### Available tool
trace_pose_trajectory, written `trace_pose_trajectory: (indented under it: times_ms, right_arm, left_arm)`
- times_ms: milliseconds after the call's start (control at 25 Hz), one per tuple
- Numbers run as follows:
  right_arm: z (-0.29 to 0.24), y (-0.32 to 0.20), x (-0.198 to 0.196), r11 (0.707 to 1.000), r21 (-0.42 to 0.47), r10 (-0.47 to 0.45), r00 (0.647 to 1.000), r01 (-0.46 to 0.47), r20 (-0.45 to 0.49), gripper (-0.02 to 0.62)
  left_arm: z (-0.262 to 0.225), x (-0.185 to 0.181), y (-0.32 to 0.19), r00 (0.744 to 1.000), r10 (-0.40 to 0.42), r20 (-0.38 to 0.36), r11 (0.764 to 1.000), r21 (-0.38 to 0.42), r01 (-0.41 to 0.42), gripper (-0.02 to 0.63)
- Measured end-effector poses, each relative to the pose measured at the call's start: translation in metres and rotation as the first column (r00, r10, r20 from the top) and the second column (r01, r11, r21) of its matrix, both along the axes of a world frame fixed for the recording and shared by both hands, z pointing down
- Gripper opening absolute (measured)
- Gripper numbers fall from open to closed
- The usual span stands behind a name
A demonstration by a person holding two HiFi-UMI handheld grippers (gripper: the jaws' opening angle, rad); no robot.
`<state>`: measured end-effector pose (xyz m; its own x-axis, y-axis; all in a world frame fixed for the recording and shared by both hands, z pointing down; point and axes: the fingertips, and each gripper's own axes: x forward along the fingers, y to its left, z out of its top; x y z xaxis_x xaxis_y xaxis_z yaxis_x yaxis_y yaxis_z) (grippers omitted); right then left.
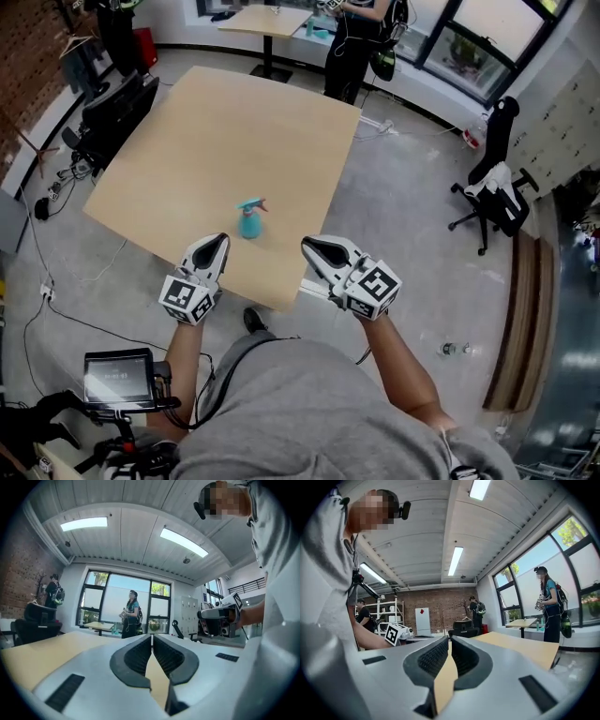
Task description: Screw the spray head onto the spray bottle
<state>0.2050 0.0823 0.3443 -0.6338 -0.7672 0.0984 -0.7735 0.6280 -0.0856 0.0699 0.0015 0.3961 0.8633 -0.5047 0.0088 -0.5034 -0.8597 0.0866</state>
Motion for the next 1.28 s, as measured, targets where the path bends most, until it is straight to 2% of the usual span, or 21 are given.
trace_pose_trajectory:
  times_ms: [160, 280, 320, 400, 520, 560, 640, 760, 840, 920, 960, 1040, 1120, 1160, 1280]
  right_arm:
    - [0.01, -0.053, -0.005, 1.0, -0.026, -0.001, 1.0, 0.001, -0.001, 0.008]
    - [0.014, -0.083, -0.006, 0.997, -0.06, -0.044, 0.998, 0.041, -0.043, 0.009]
    - [0.017, -0.095, -0.006, 0.996, -0.072, -0.065, 0.996, 0.06, -0.063, 0.009]
    - [0.024, -0.125, -0.008, 0.989, -0.099, -0.118, 0.988, 0.108, -0.104, 0.029]
    - [0.037, -0.167, -0.028, 0.959, -0.166, -0.26, 0.946, 0.229, -0.193, 0.14]
    - [0.042, -0.176, -0.037, 0.94, -0.197, -0.323, 0.916, 0.28, -0.237, 0.157]
    - [0.055, -0.187, -0.056, 0.888, -0.273, -0.447, 0.83, 0.369, -0.334, 0.172]
    - [0.096, -0.194, -0.074, 0.804, -0.41, -0.591, 0.649, 0.43, -0.478, 0.225]
    - [0.127, -0.193, -0.079, 0.745, -0.5, -0.667, 0.52, 0.441, -0.534, 0.244]
    - [0.15, -0.188, -0.078, 0.686, -0.583, -0.727, 0.406, 0.435, -0.554, 0.244]
    - [0.162, -0.188, -0.077, 0.666, -0.616, -0.746, 0.351, 0.421, -0.566, 0.244]
    - [0.194, -0.198, -0.075, 0.656, -0.657, -0.752, 0.25, 0.371, -0.61, 0.242]
    - [0.226, -0.212, -0.076, 0.663, -0.677, -0.744, 0.185, 0.319, -0.642, 0.242]
    - [0.236, -0.216, -0.078, 0.664, -0.685, -0.744, 0.174, 0.3, -0.645, 0.242]
    - [0.251, -0.218, -0.086, 0.649, -0.71, -0.76, 0.19, 0.273, -0.622, 0.24]
  left_arm:
    - [0.043, 0.008, -0.055, 0.998, 0.058, 0.04, 0.997, -0.053, -0.056, 0.006]
    - [0.072, 0.013, -0.077, 0.995, 0.078, 0.059, 0.994, -0.079, -0.073, 0.013]
    - [0.084, 0.017, -0.082, 0.994, 0.092, 0.067, 0.993, -0.087, -0.086, 0.05]
    - [0.113, 0.025, -0.095, 0.988, 0.125, 0.096, 0.987, -0.112, -0.114, 0.175]
    - [0.16, 0.04, -0.113, 0.979, 0.148, 0.142, 0.978, -0.168, -0.124, 0.304]
    - [0.172, 0.046, -0.114, 0.976, 0.155, 0.152, 0.974, -0.186, -0.126, 0.339]
    - [0.187, 0.063, -0.114, 0.965, 0.189, 0.181, 0.967, -0.208, -0.15, 0.397]
    - [0.2, 0.086, -0.115, 0.934, 0.26, 0.244, 0.955, -0.208, -0.211, 0.452]
    - [0.205, 0.096, -0.115, 0.919, 0.296, 0.26, 0.948, -0.199, -0.249, 0.457]
    - [0.203, 0.107, -0.113, 0.904, 0.334, 0.265, 0.938, -0.185, -0.293, 0.457]
    - [0.205, 0.111, -0.111, 0.893, 0.358, 0.273, 0.931, -0.178, -0.319, 0.457]
    - [0.223, 0.114, -0.115, 0.869, 0.401, 0.289, 0.915, -0.167, -0.367, 0.457]
    - [0.249, 0.111, -0.123, 0.859, 0.421, 0.291, 0.907, -0.161, -0.389, 0.456]
    - [0.257, 0.11, -0.126, 0.859, 0.424, 0.286, 0.905, -0.162, -0.392, 0.456]
    - [0.267, 0.108, -0.132, 0.864, 0.422, 0.273, 0.906, -0.164, -0.391, 0.44]
